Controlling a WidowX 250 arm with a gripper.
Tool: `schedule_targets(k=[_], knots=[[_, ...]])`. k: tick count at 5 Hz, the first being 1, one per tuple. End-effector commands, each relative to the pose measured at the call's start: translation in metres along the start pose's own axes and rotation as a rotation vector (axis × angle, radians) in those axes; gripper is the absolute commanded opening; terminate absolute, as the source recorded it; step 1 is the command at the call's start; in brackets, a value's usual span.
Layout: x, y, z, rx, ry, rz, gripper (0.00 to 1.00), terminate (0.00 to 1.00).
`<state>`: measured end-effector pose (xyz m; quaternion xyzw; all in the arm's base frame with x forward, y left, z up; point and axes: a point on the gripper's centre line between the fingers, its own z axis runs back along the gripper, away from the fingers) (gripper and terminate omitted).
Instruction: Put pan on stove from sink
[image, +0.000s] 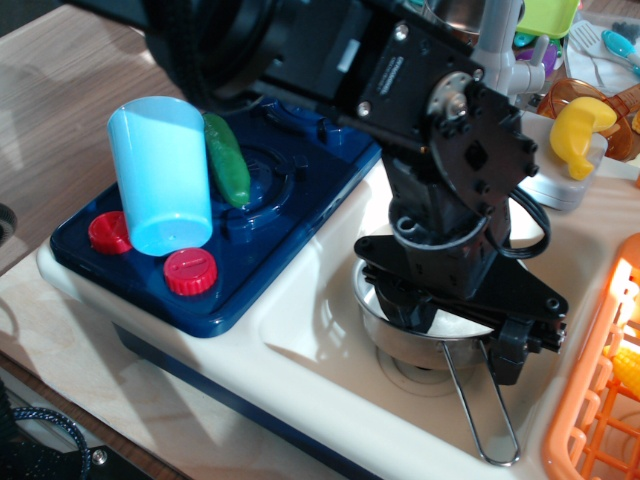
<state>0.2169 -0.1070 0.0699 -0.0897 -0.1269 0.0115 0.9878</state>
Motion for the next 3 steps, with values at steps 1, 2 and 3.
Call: schedule_targets(k=[1, 2, 3], knots=[[0.012, -0.01, 0.012, -0.009, -0.015, -0.005, 0.0, 0.0], [0.014, -0.02, 0.02, 0.005, 0.014, 0.013, 0.0, 0.0], [0.015, -0.038, 0.035, 0.073, 0.02, 0.034, 0.0, 0.0]])
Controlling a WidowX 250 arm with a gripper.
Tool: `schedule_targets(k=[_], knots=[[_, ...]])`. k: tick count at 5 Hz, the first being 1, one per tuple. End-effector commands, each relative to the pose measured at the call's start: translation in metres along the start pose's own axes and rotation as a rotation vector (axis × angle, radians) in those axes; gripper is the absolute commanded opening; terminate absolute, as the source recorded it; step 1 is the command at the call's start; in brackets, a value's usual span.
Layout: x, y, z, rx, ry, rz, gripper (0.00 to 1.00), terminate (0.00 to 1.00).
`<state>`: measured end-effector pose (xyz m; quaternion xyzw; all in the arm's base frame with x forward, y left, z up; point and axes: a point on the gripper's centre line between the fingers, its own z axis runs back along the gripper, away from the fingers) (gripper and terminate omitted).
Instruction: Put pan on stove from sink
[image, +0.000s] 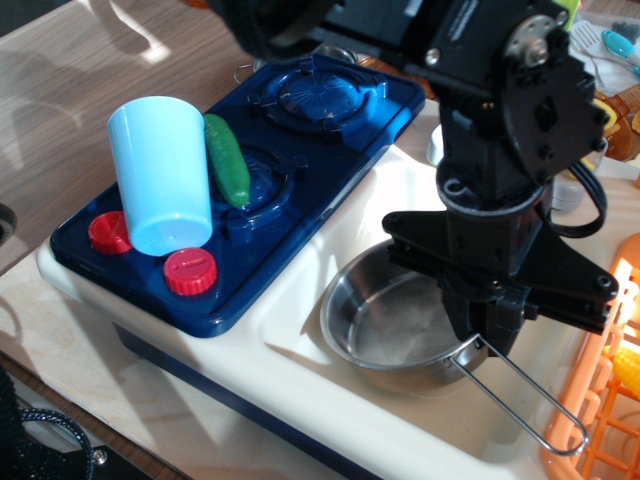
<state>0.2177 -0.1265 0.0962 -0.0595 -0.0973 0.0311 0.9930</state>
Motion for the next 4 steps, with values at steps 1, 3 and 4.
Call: schedule_targets(k=[1, 3, 4], knots=[[0.013, -0.02, 0.04, 0.028, 0.004, 0.033, 0.0, 0.0], [0.013, -0.007, 0.079, 0.211, -0.091, -0.128, 0.0, 0.0], [0.02, 0.016, 0.088, 0.238, -0.116, -0.227, 0.0, 0.0]])
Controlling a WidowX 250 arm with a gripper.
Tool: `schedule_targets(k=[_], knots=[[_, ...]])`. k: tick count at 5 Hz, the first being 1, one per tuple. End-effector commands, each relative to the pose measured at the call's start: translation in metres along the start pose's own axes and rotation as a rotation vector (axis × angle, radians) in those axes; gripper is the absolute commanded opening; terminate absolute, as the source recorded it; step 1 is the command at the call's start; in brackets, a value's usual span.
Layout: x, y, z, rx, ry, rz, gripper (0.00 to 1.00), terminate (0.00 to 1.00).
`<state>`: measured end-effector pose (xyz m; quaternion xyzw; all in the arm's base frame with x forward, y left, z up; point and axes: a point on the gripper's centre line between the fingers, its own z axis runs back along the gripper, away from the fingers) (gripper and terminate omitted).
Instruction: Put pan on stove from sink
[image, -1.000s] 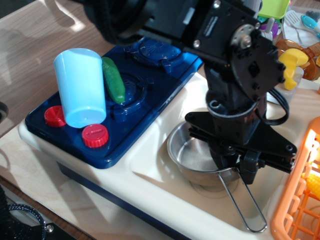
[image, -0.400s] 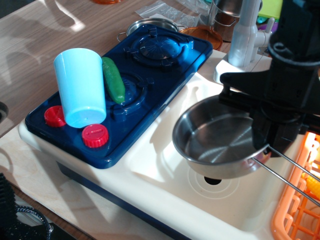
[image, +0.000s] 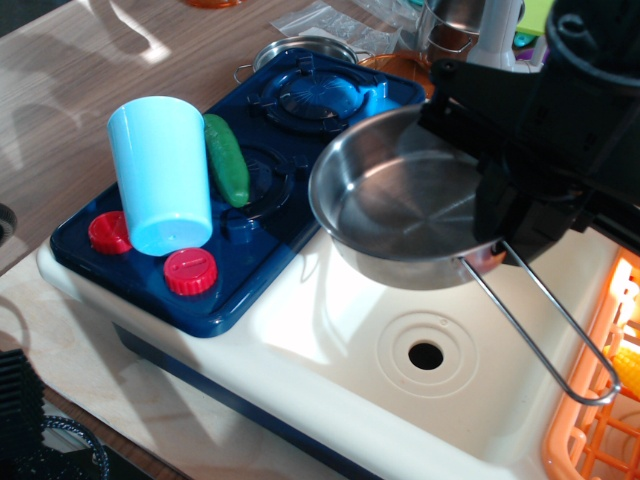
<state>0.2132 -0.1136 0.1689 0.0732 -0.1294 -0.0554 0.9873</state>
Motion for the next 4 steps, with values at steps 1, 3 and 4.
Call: schedule_targets(k=[1, 3, 4], knots=[[0.019, 0.044, 0.005, 0.006, -0.086, -0.134, 0.0, 0.0], [0.043, 0.084, -0.022, -0.039, -0.122, -0.26, 0.0, 0.0], [0.051, 0.104, -0.043, -0.053, -0.163, -0.32, 0.0, 0.0]])
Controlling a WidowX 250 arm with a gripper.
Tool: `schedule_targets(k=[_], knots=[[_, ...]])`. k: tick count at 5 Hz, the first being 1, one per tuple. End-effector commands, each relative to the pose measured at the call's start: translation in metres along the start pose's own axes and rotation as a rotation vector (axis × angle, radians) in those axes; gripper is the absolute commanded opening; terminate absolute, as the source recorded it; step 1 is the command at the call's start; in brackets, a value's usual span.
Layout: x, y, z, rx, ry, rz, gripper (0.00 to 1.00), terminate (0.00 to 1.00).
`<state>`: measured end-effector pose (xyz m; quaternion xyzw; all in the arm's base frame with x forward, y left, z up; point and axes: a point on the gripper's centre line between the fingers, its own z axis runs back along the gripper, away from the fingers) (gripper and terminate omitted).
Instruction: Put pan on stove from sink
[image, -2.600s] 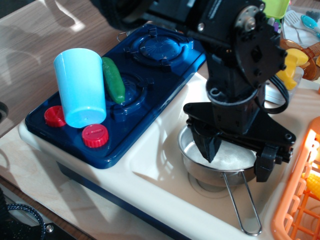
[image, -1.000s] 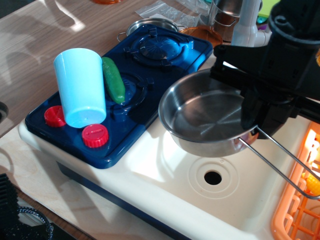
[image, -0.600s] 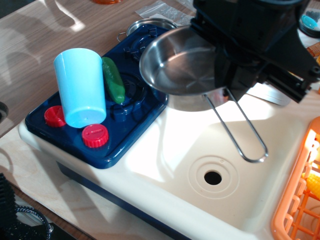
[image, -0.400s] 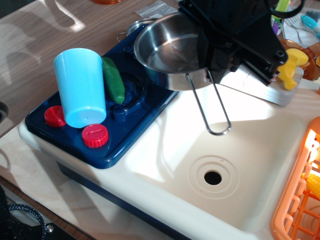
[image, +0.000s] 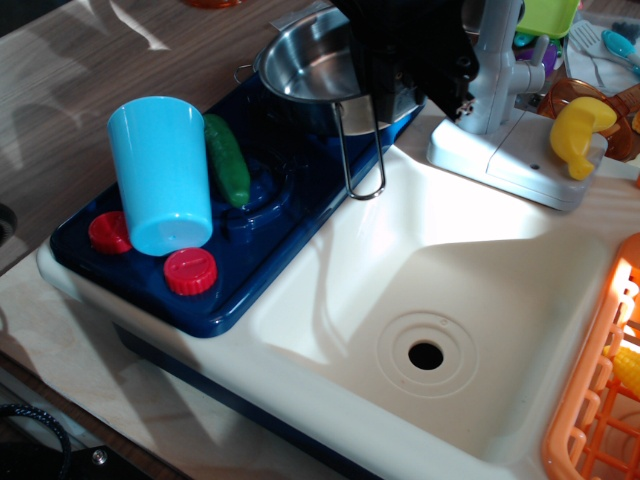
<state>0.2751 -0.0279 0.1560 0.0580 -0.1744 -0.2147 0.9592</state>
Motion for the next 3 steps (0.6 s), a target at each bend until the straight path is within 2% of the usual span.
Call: schedule_targets(k=[1, 2, 3], knots=[[-0.0074, 0.0212, -0.0144, -0.04, -0.068, -0.005, 1.0, 0.0], [-0.0074, 0.0212, -0.0144, -0.04, -0.068, -0.005, 1.0, 0.0], [-0.0074, 0.0212, -0.0144, -0.04, -0.068, -0.005, 1.0, 1.0]])
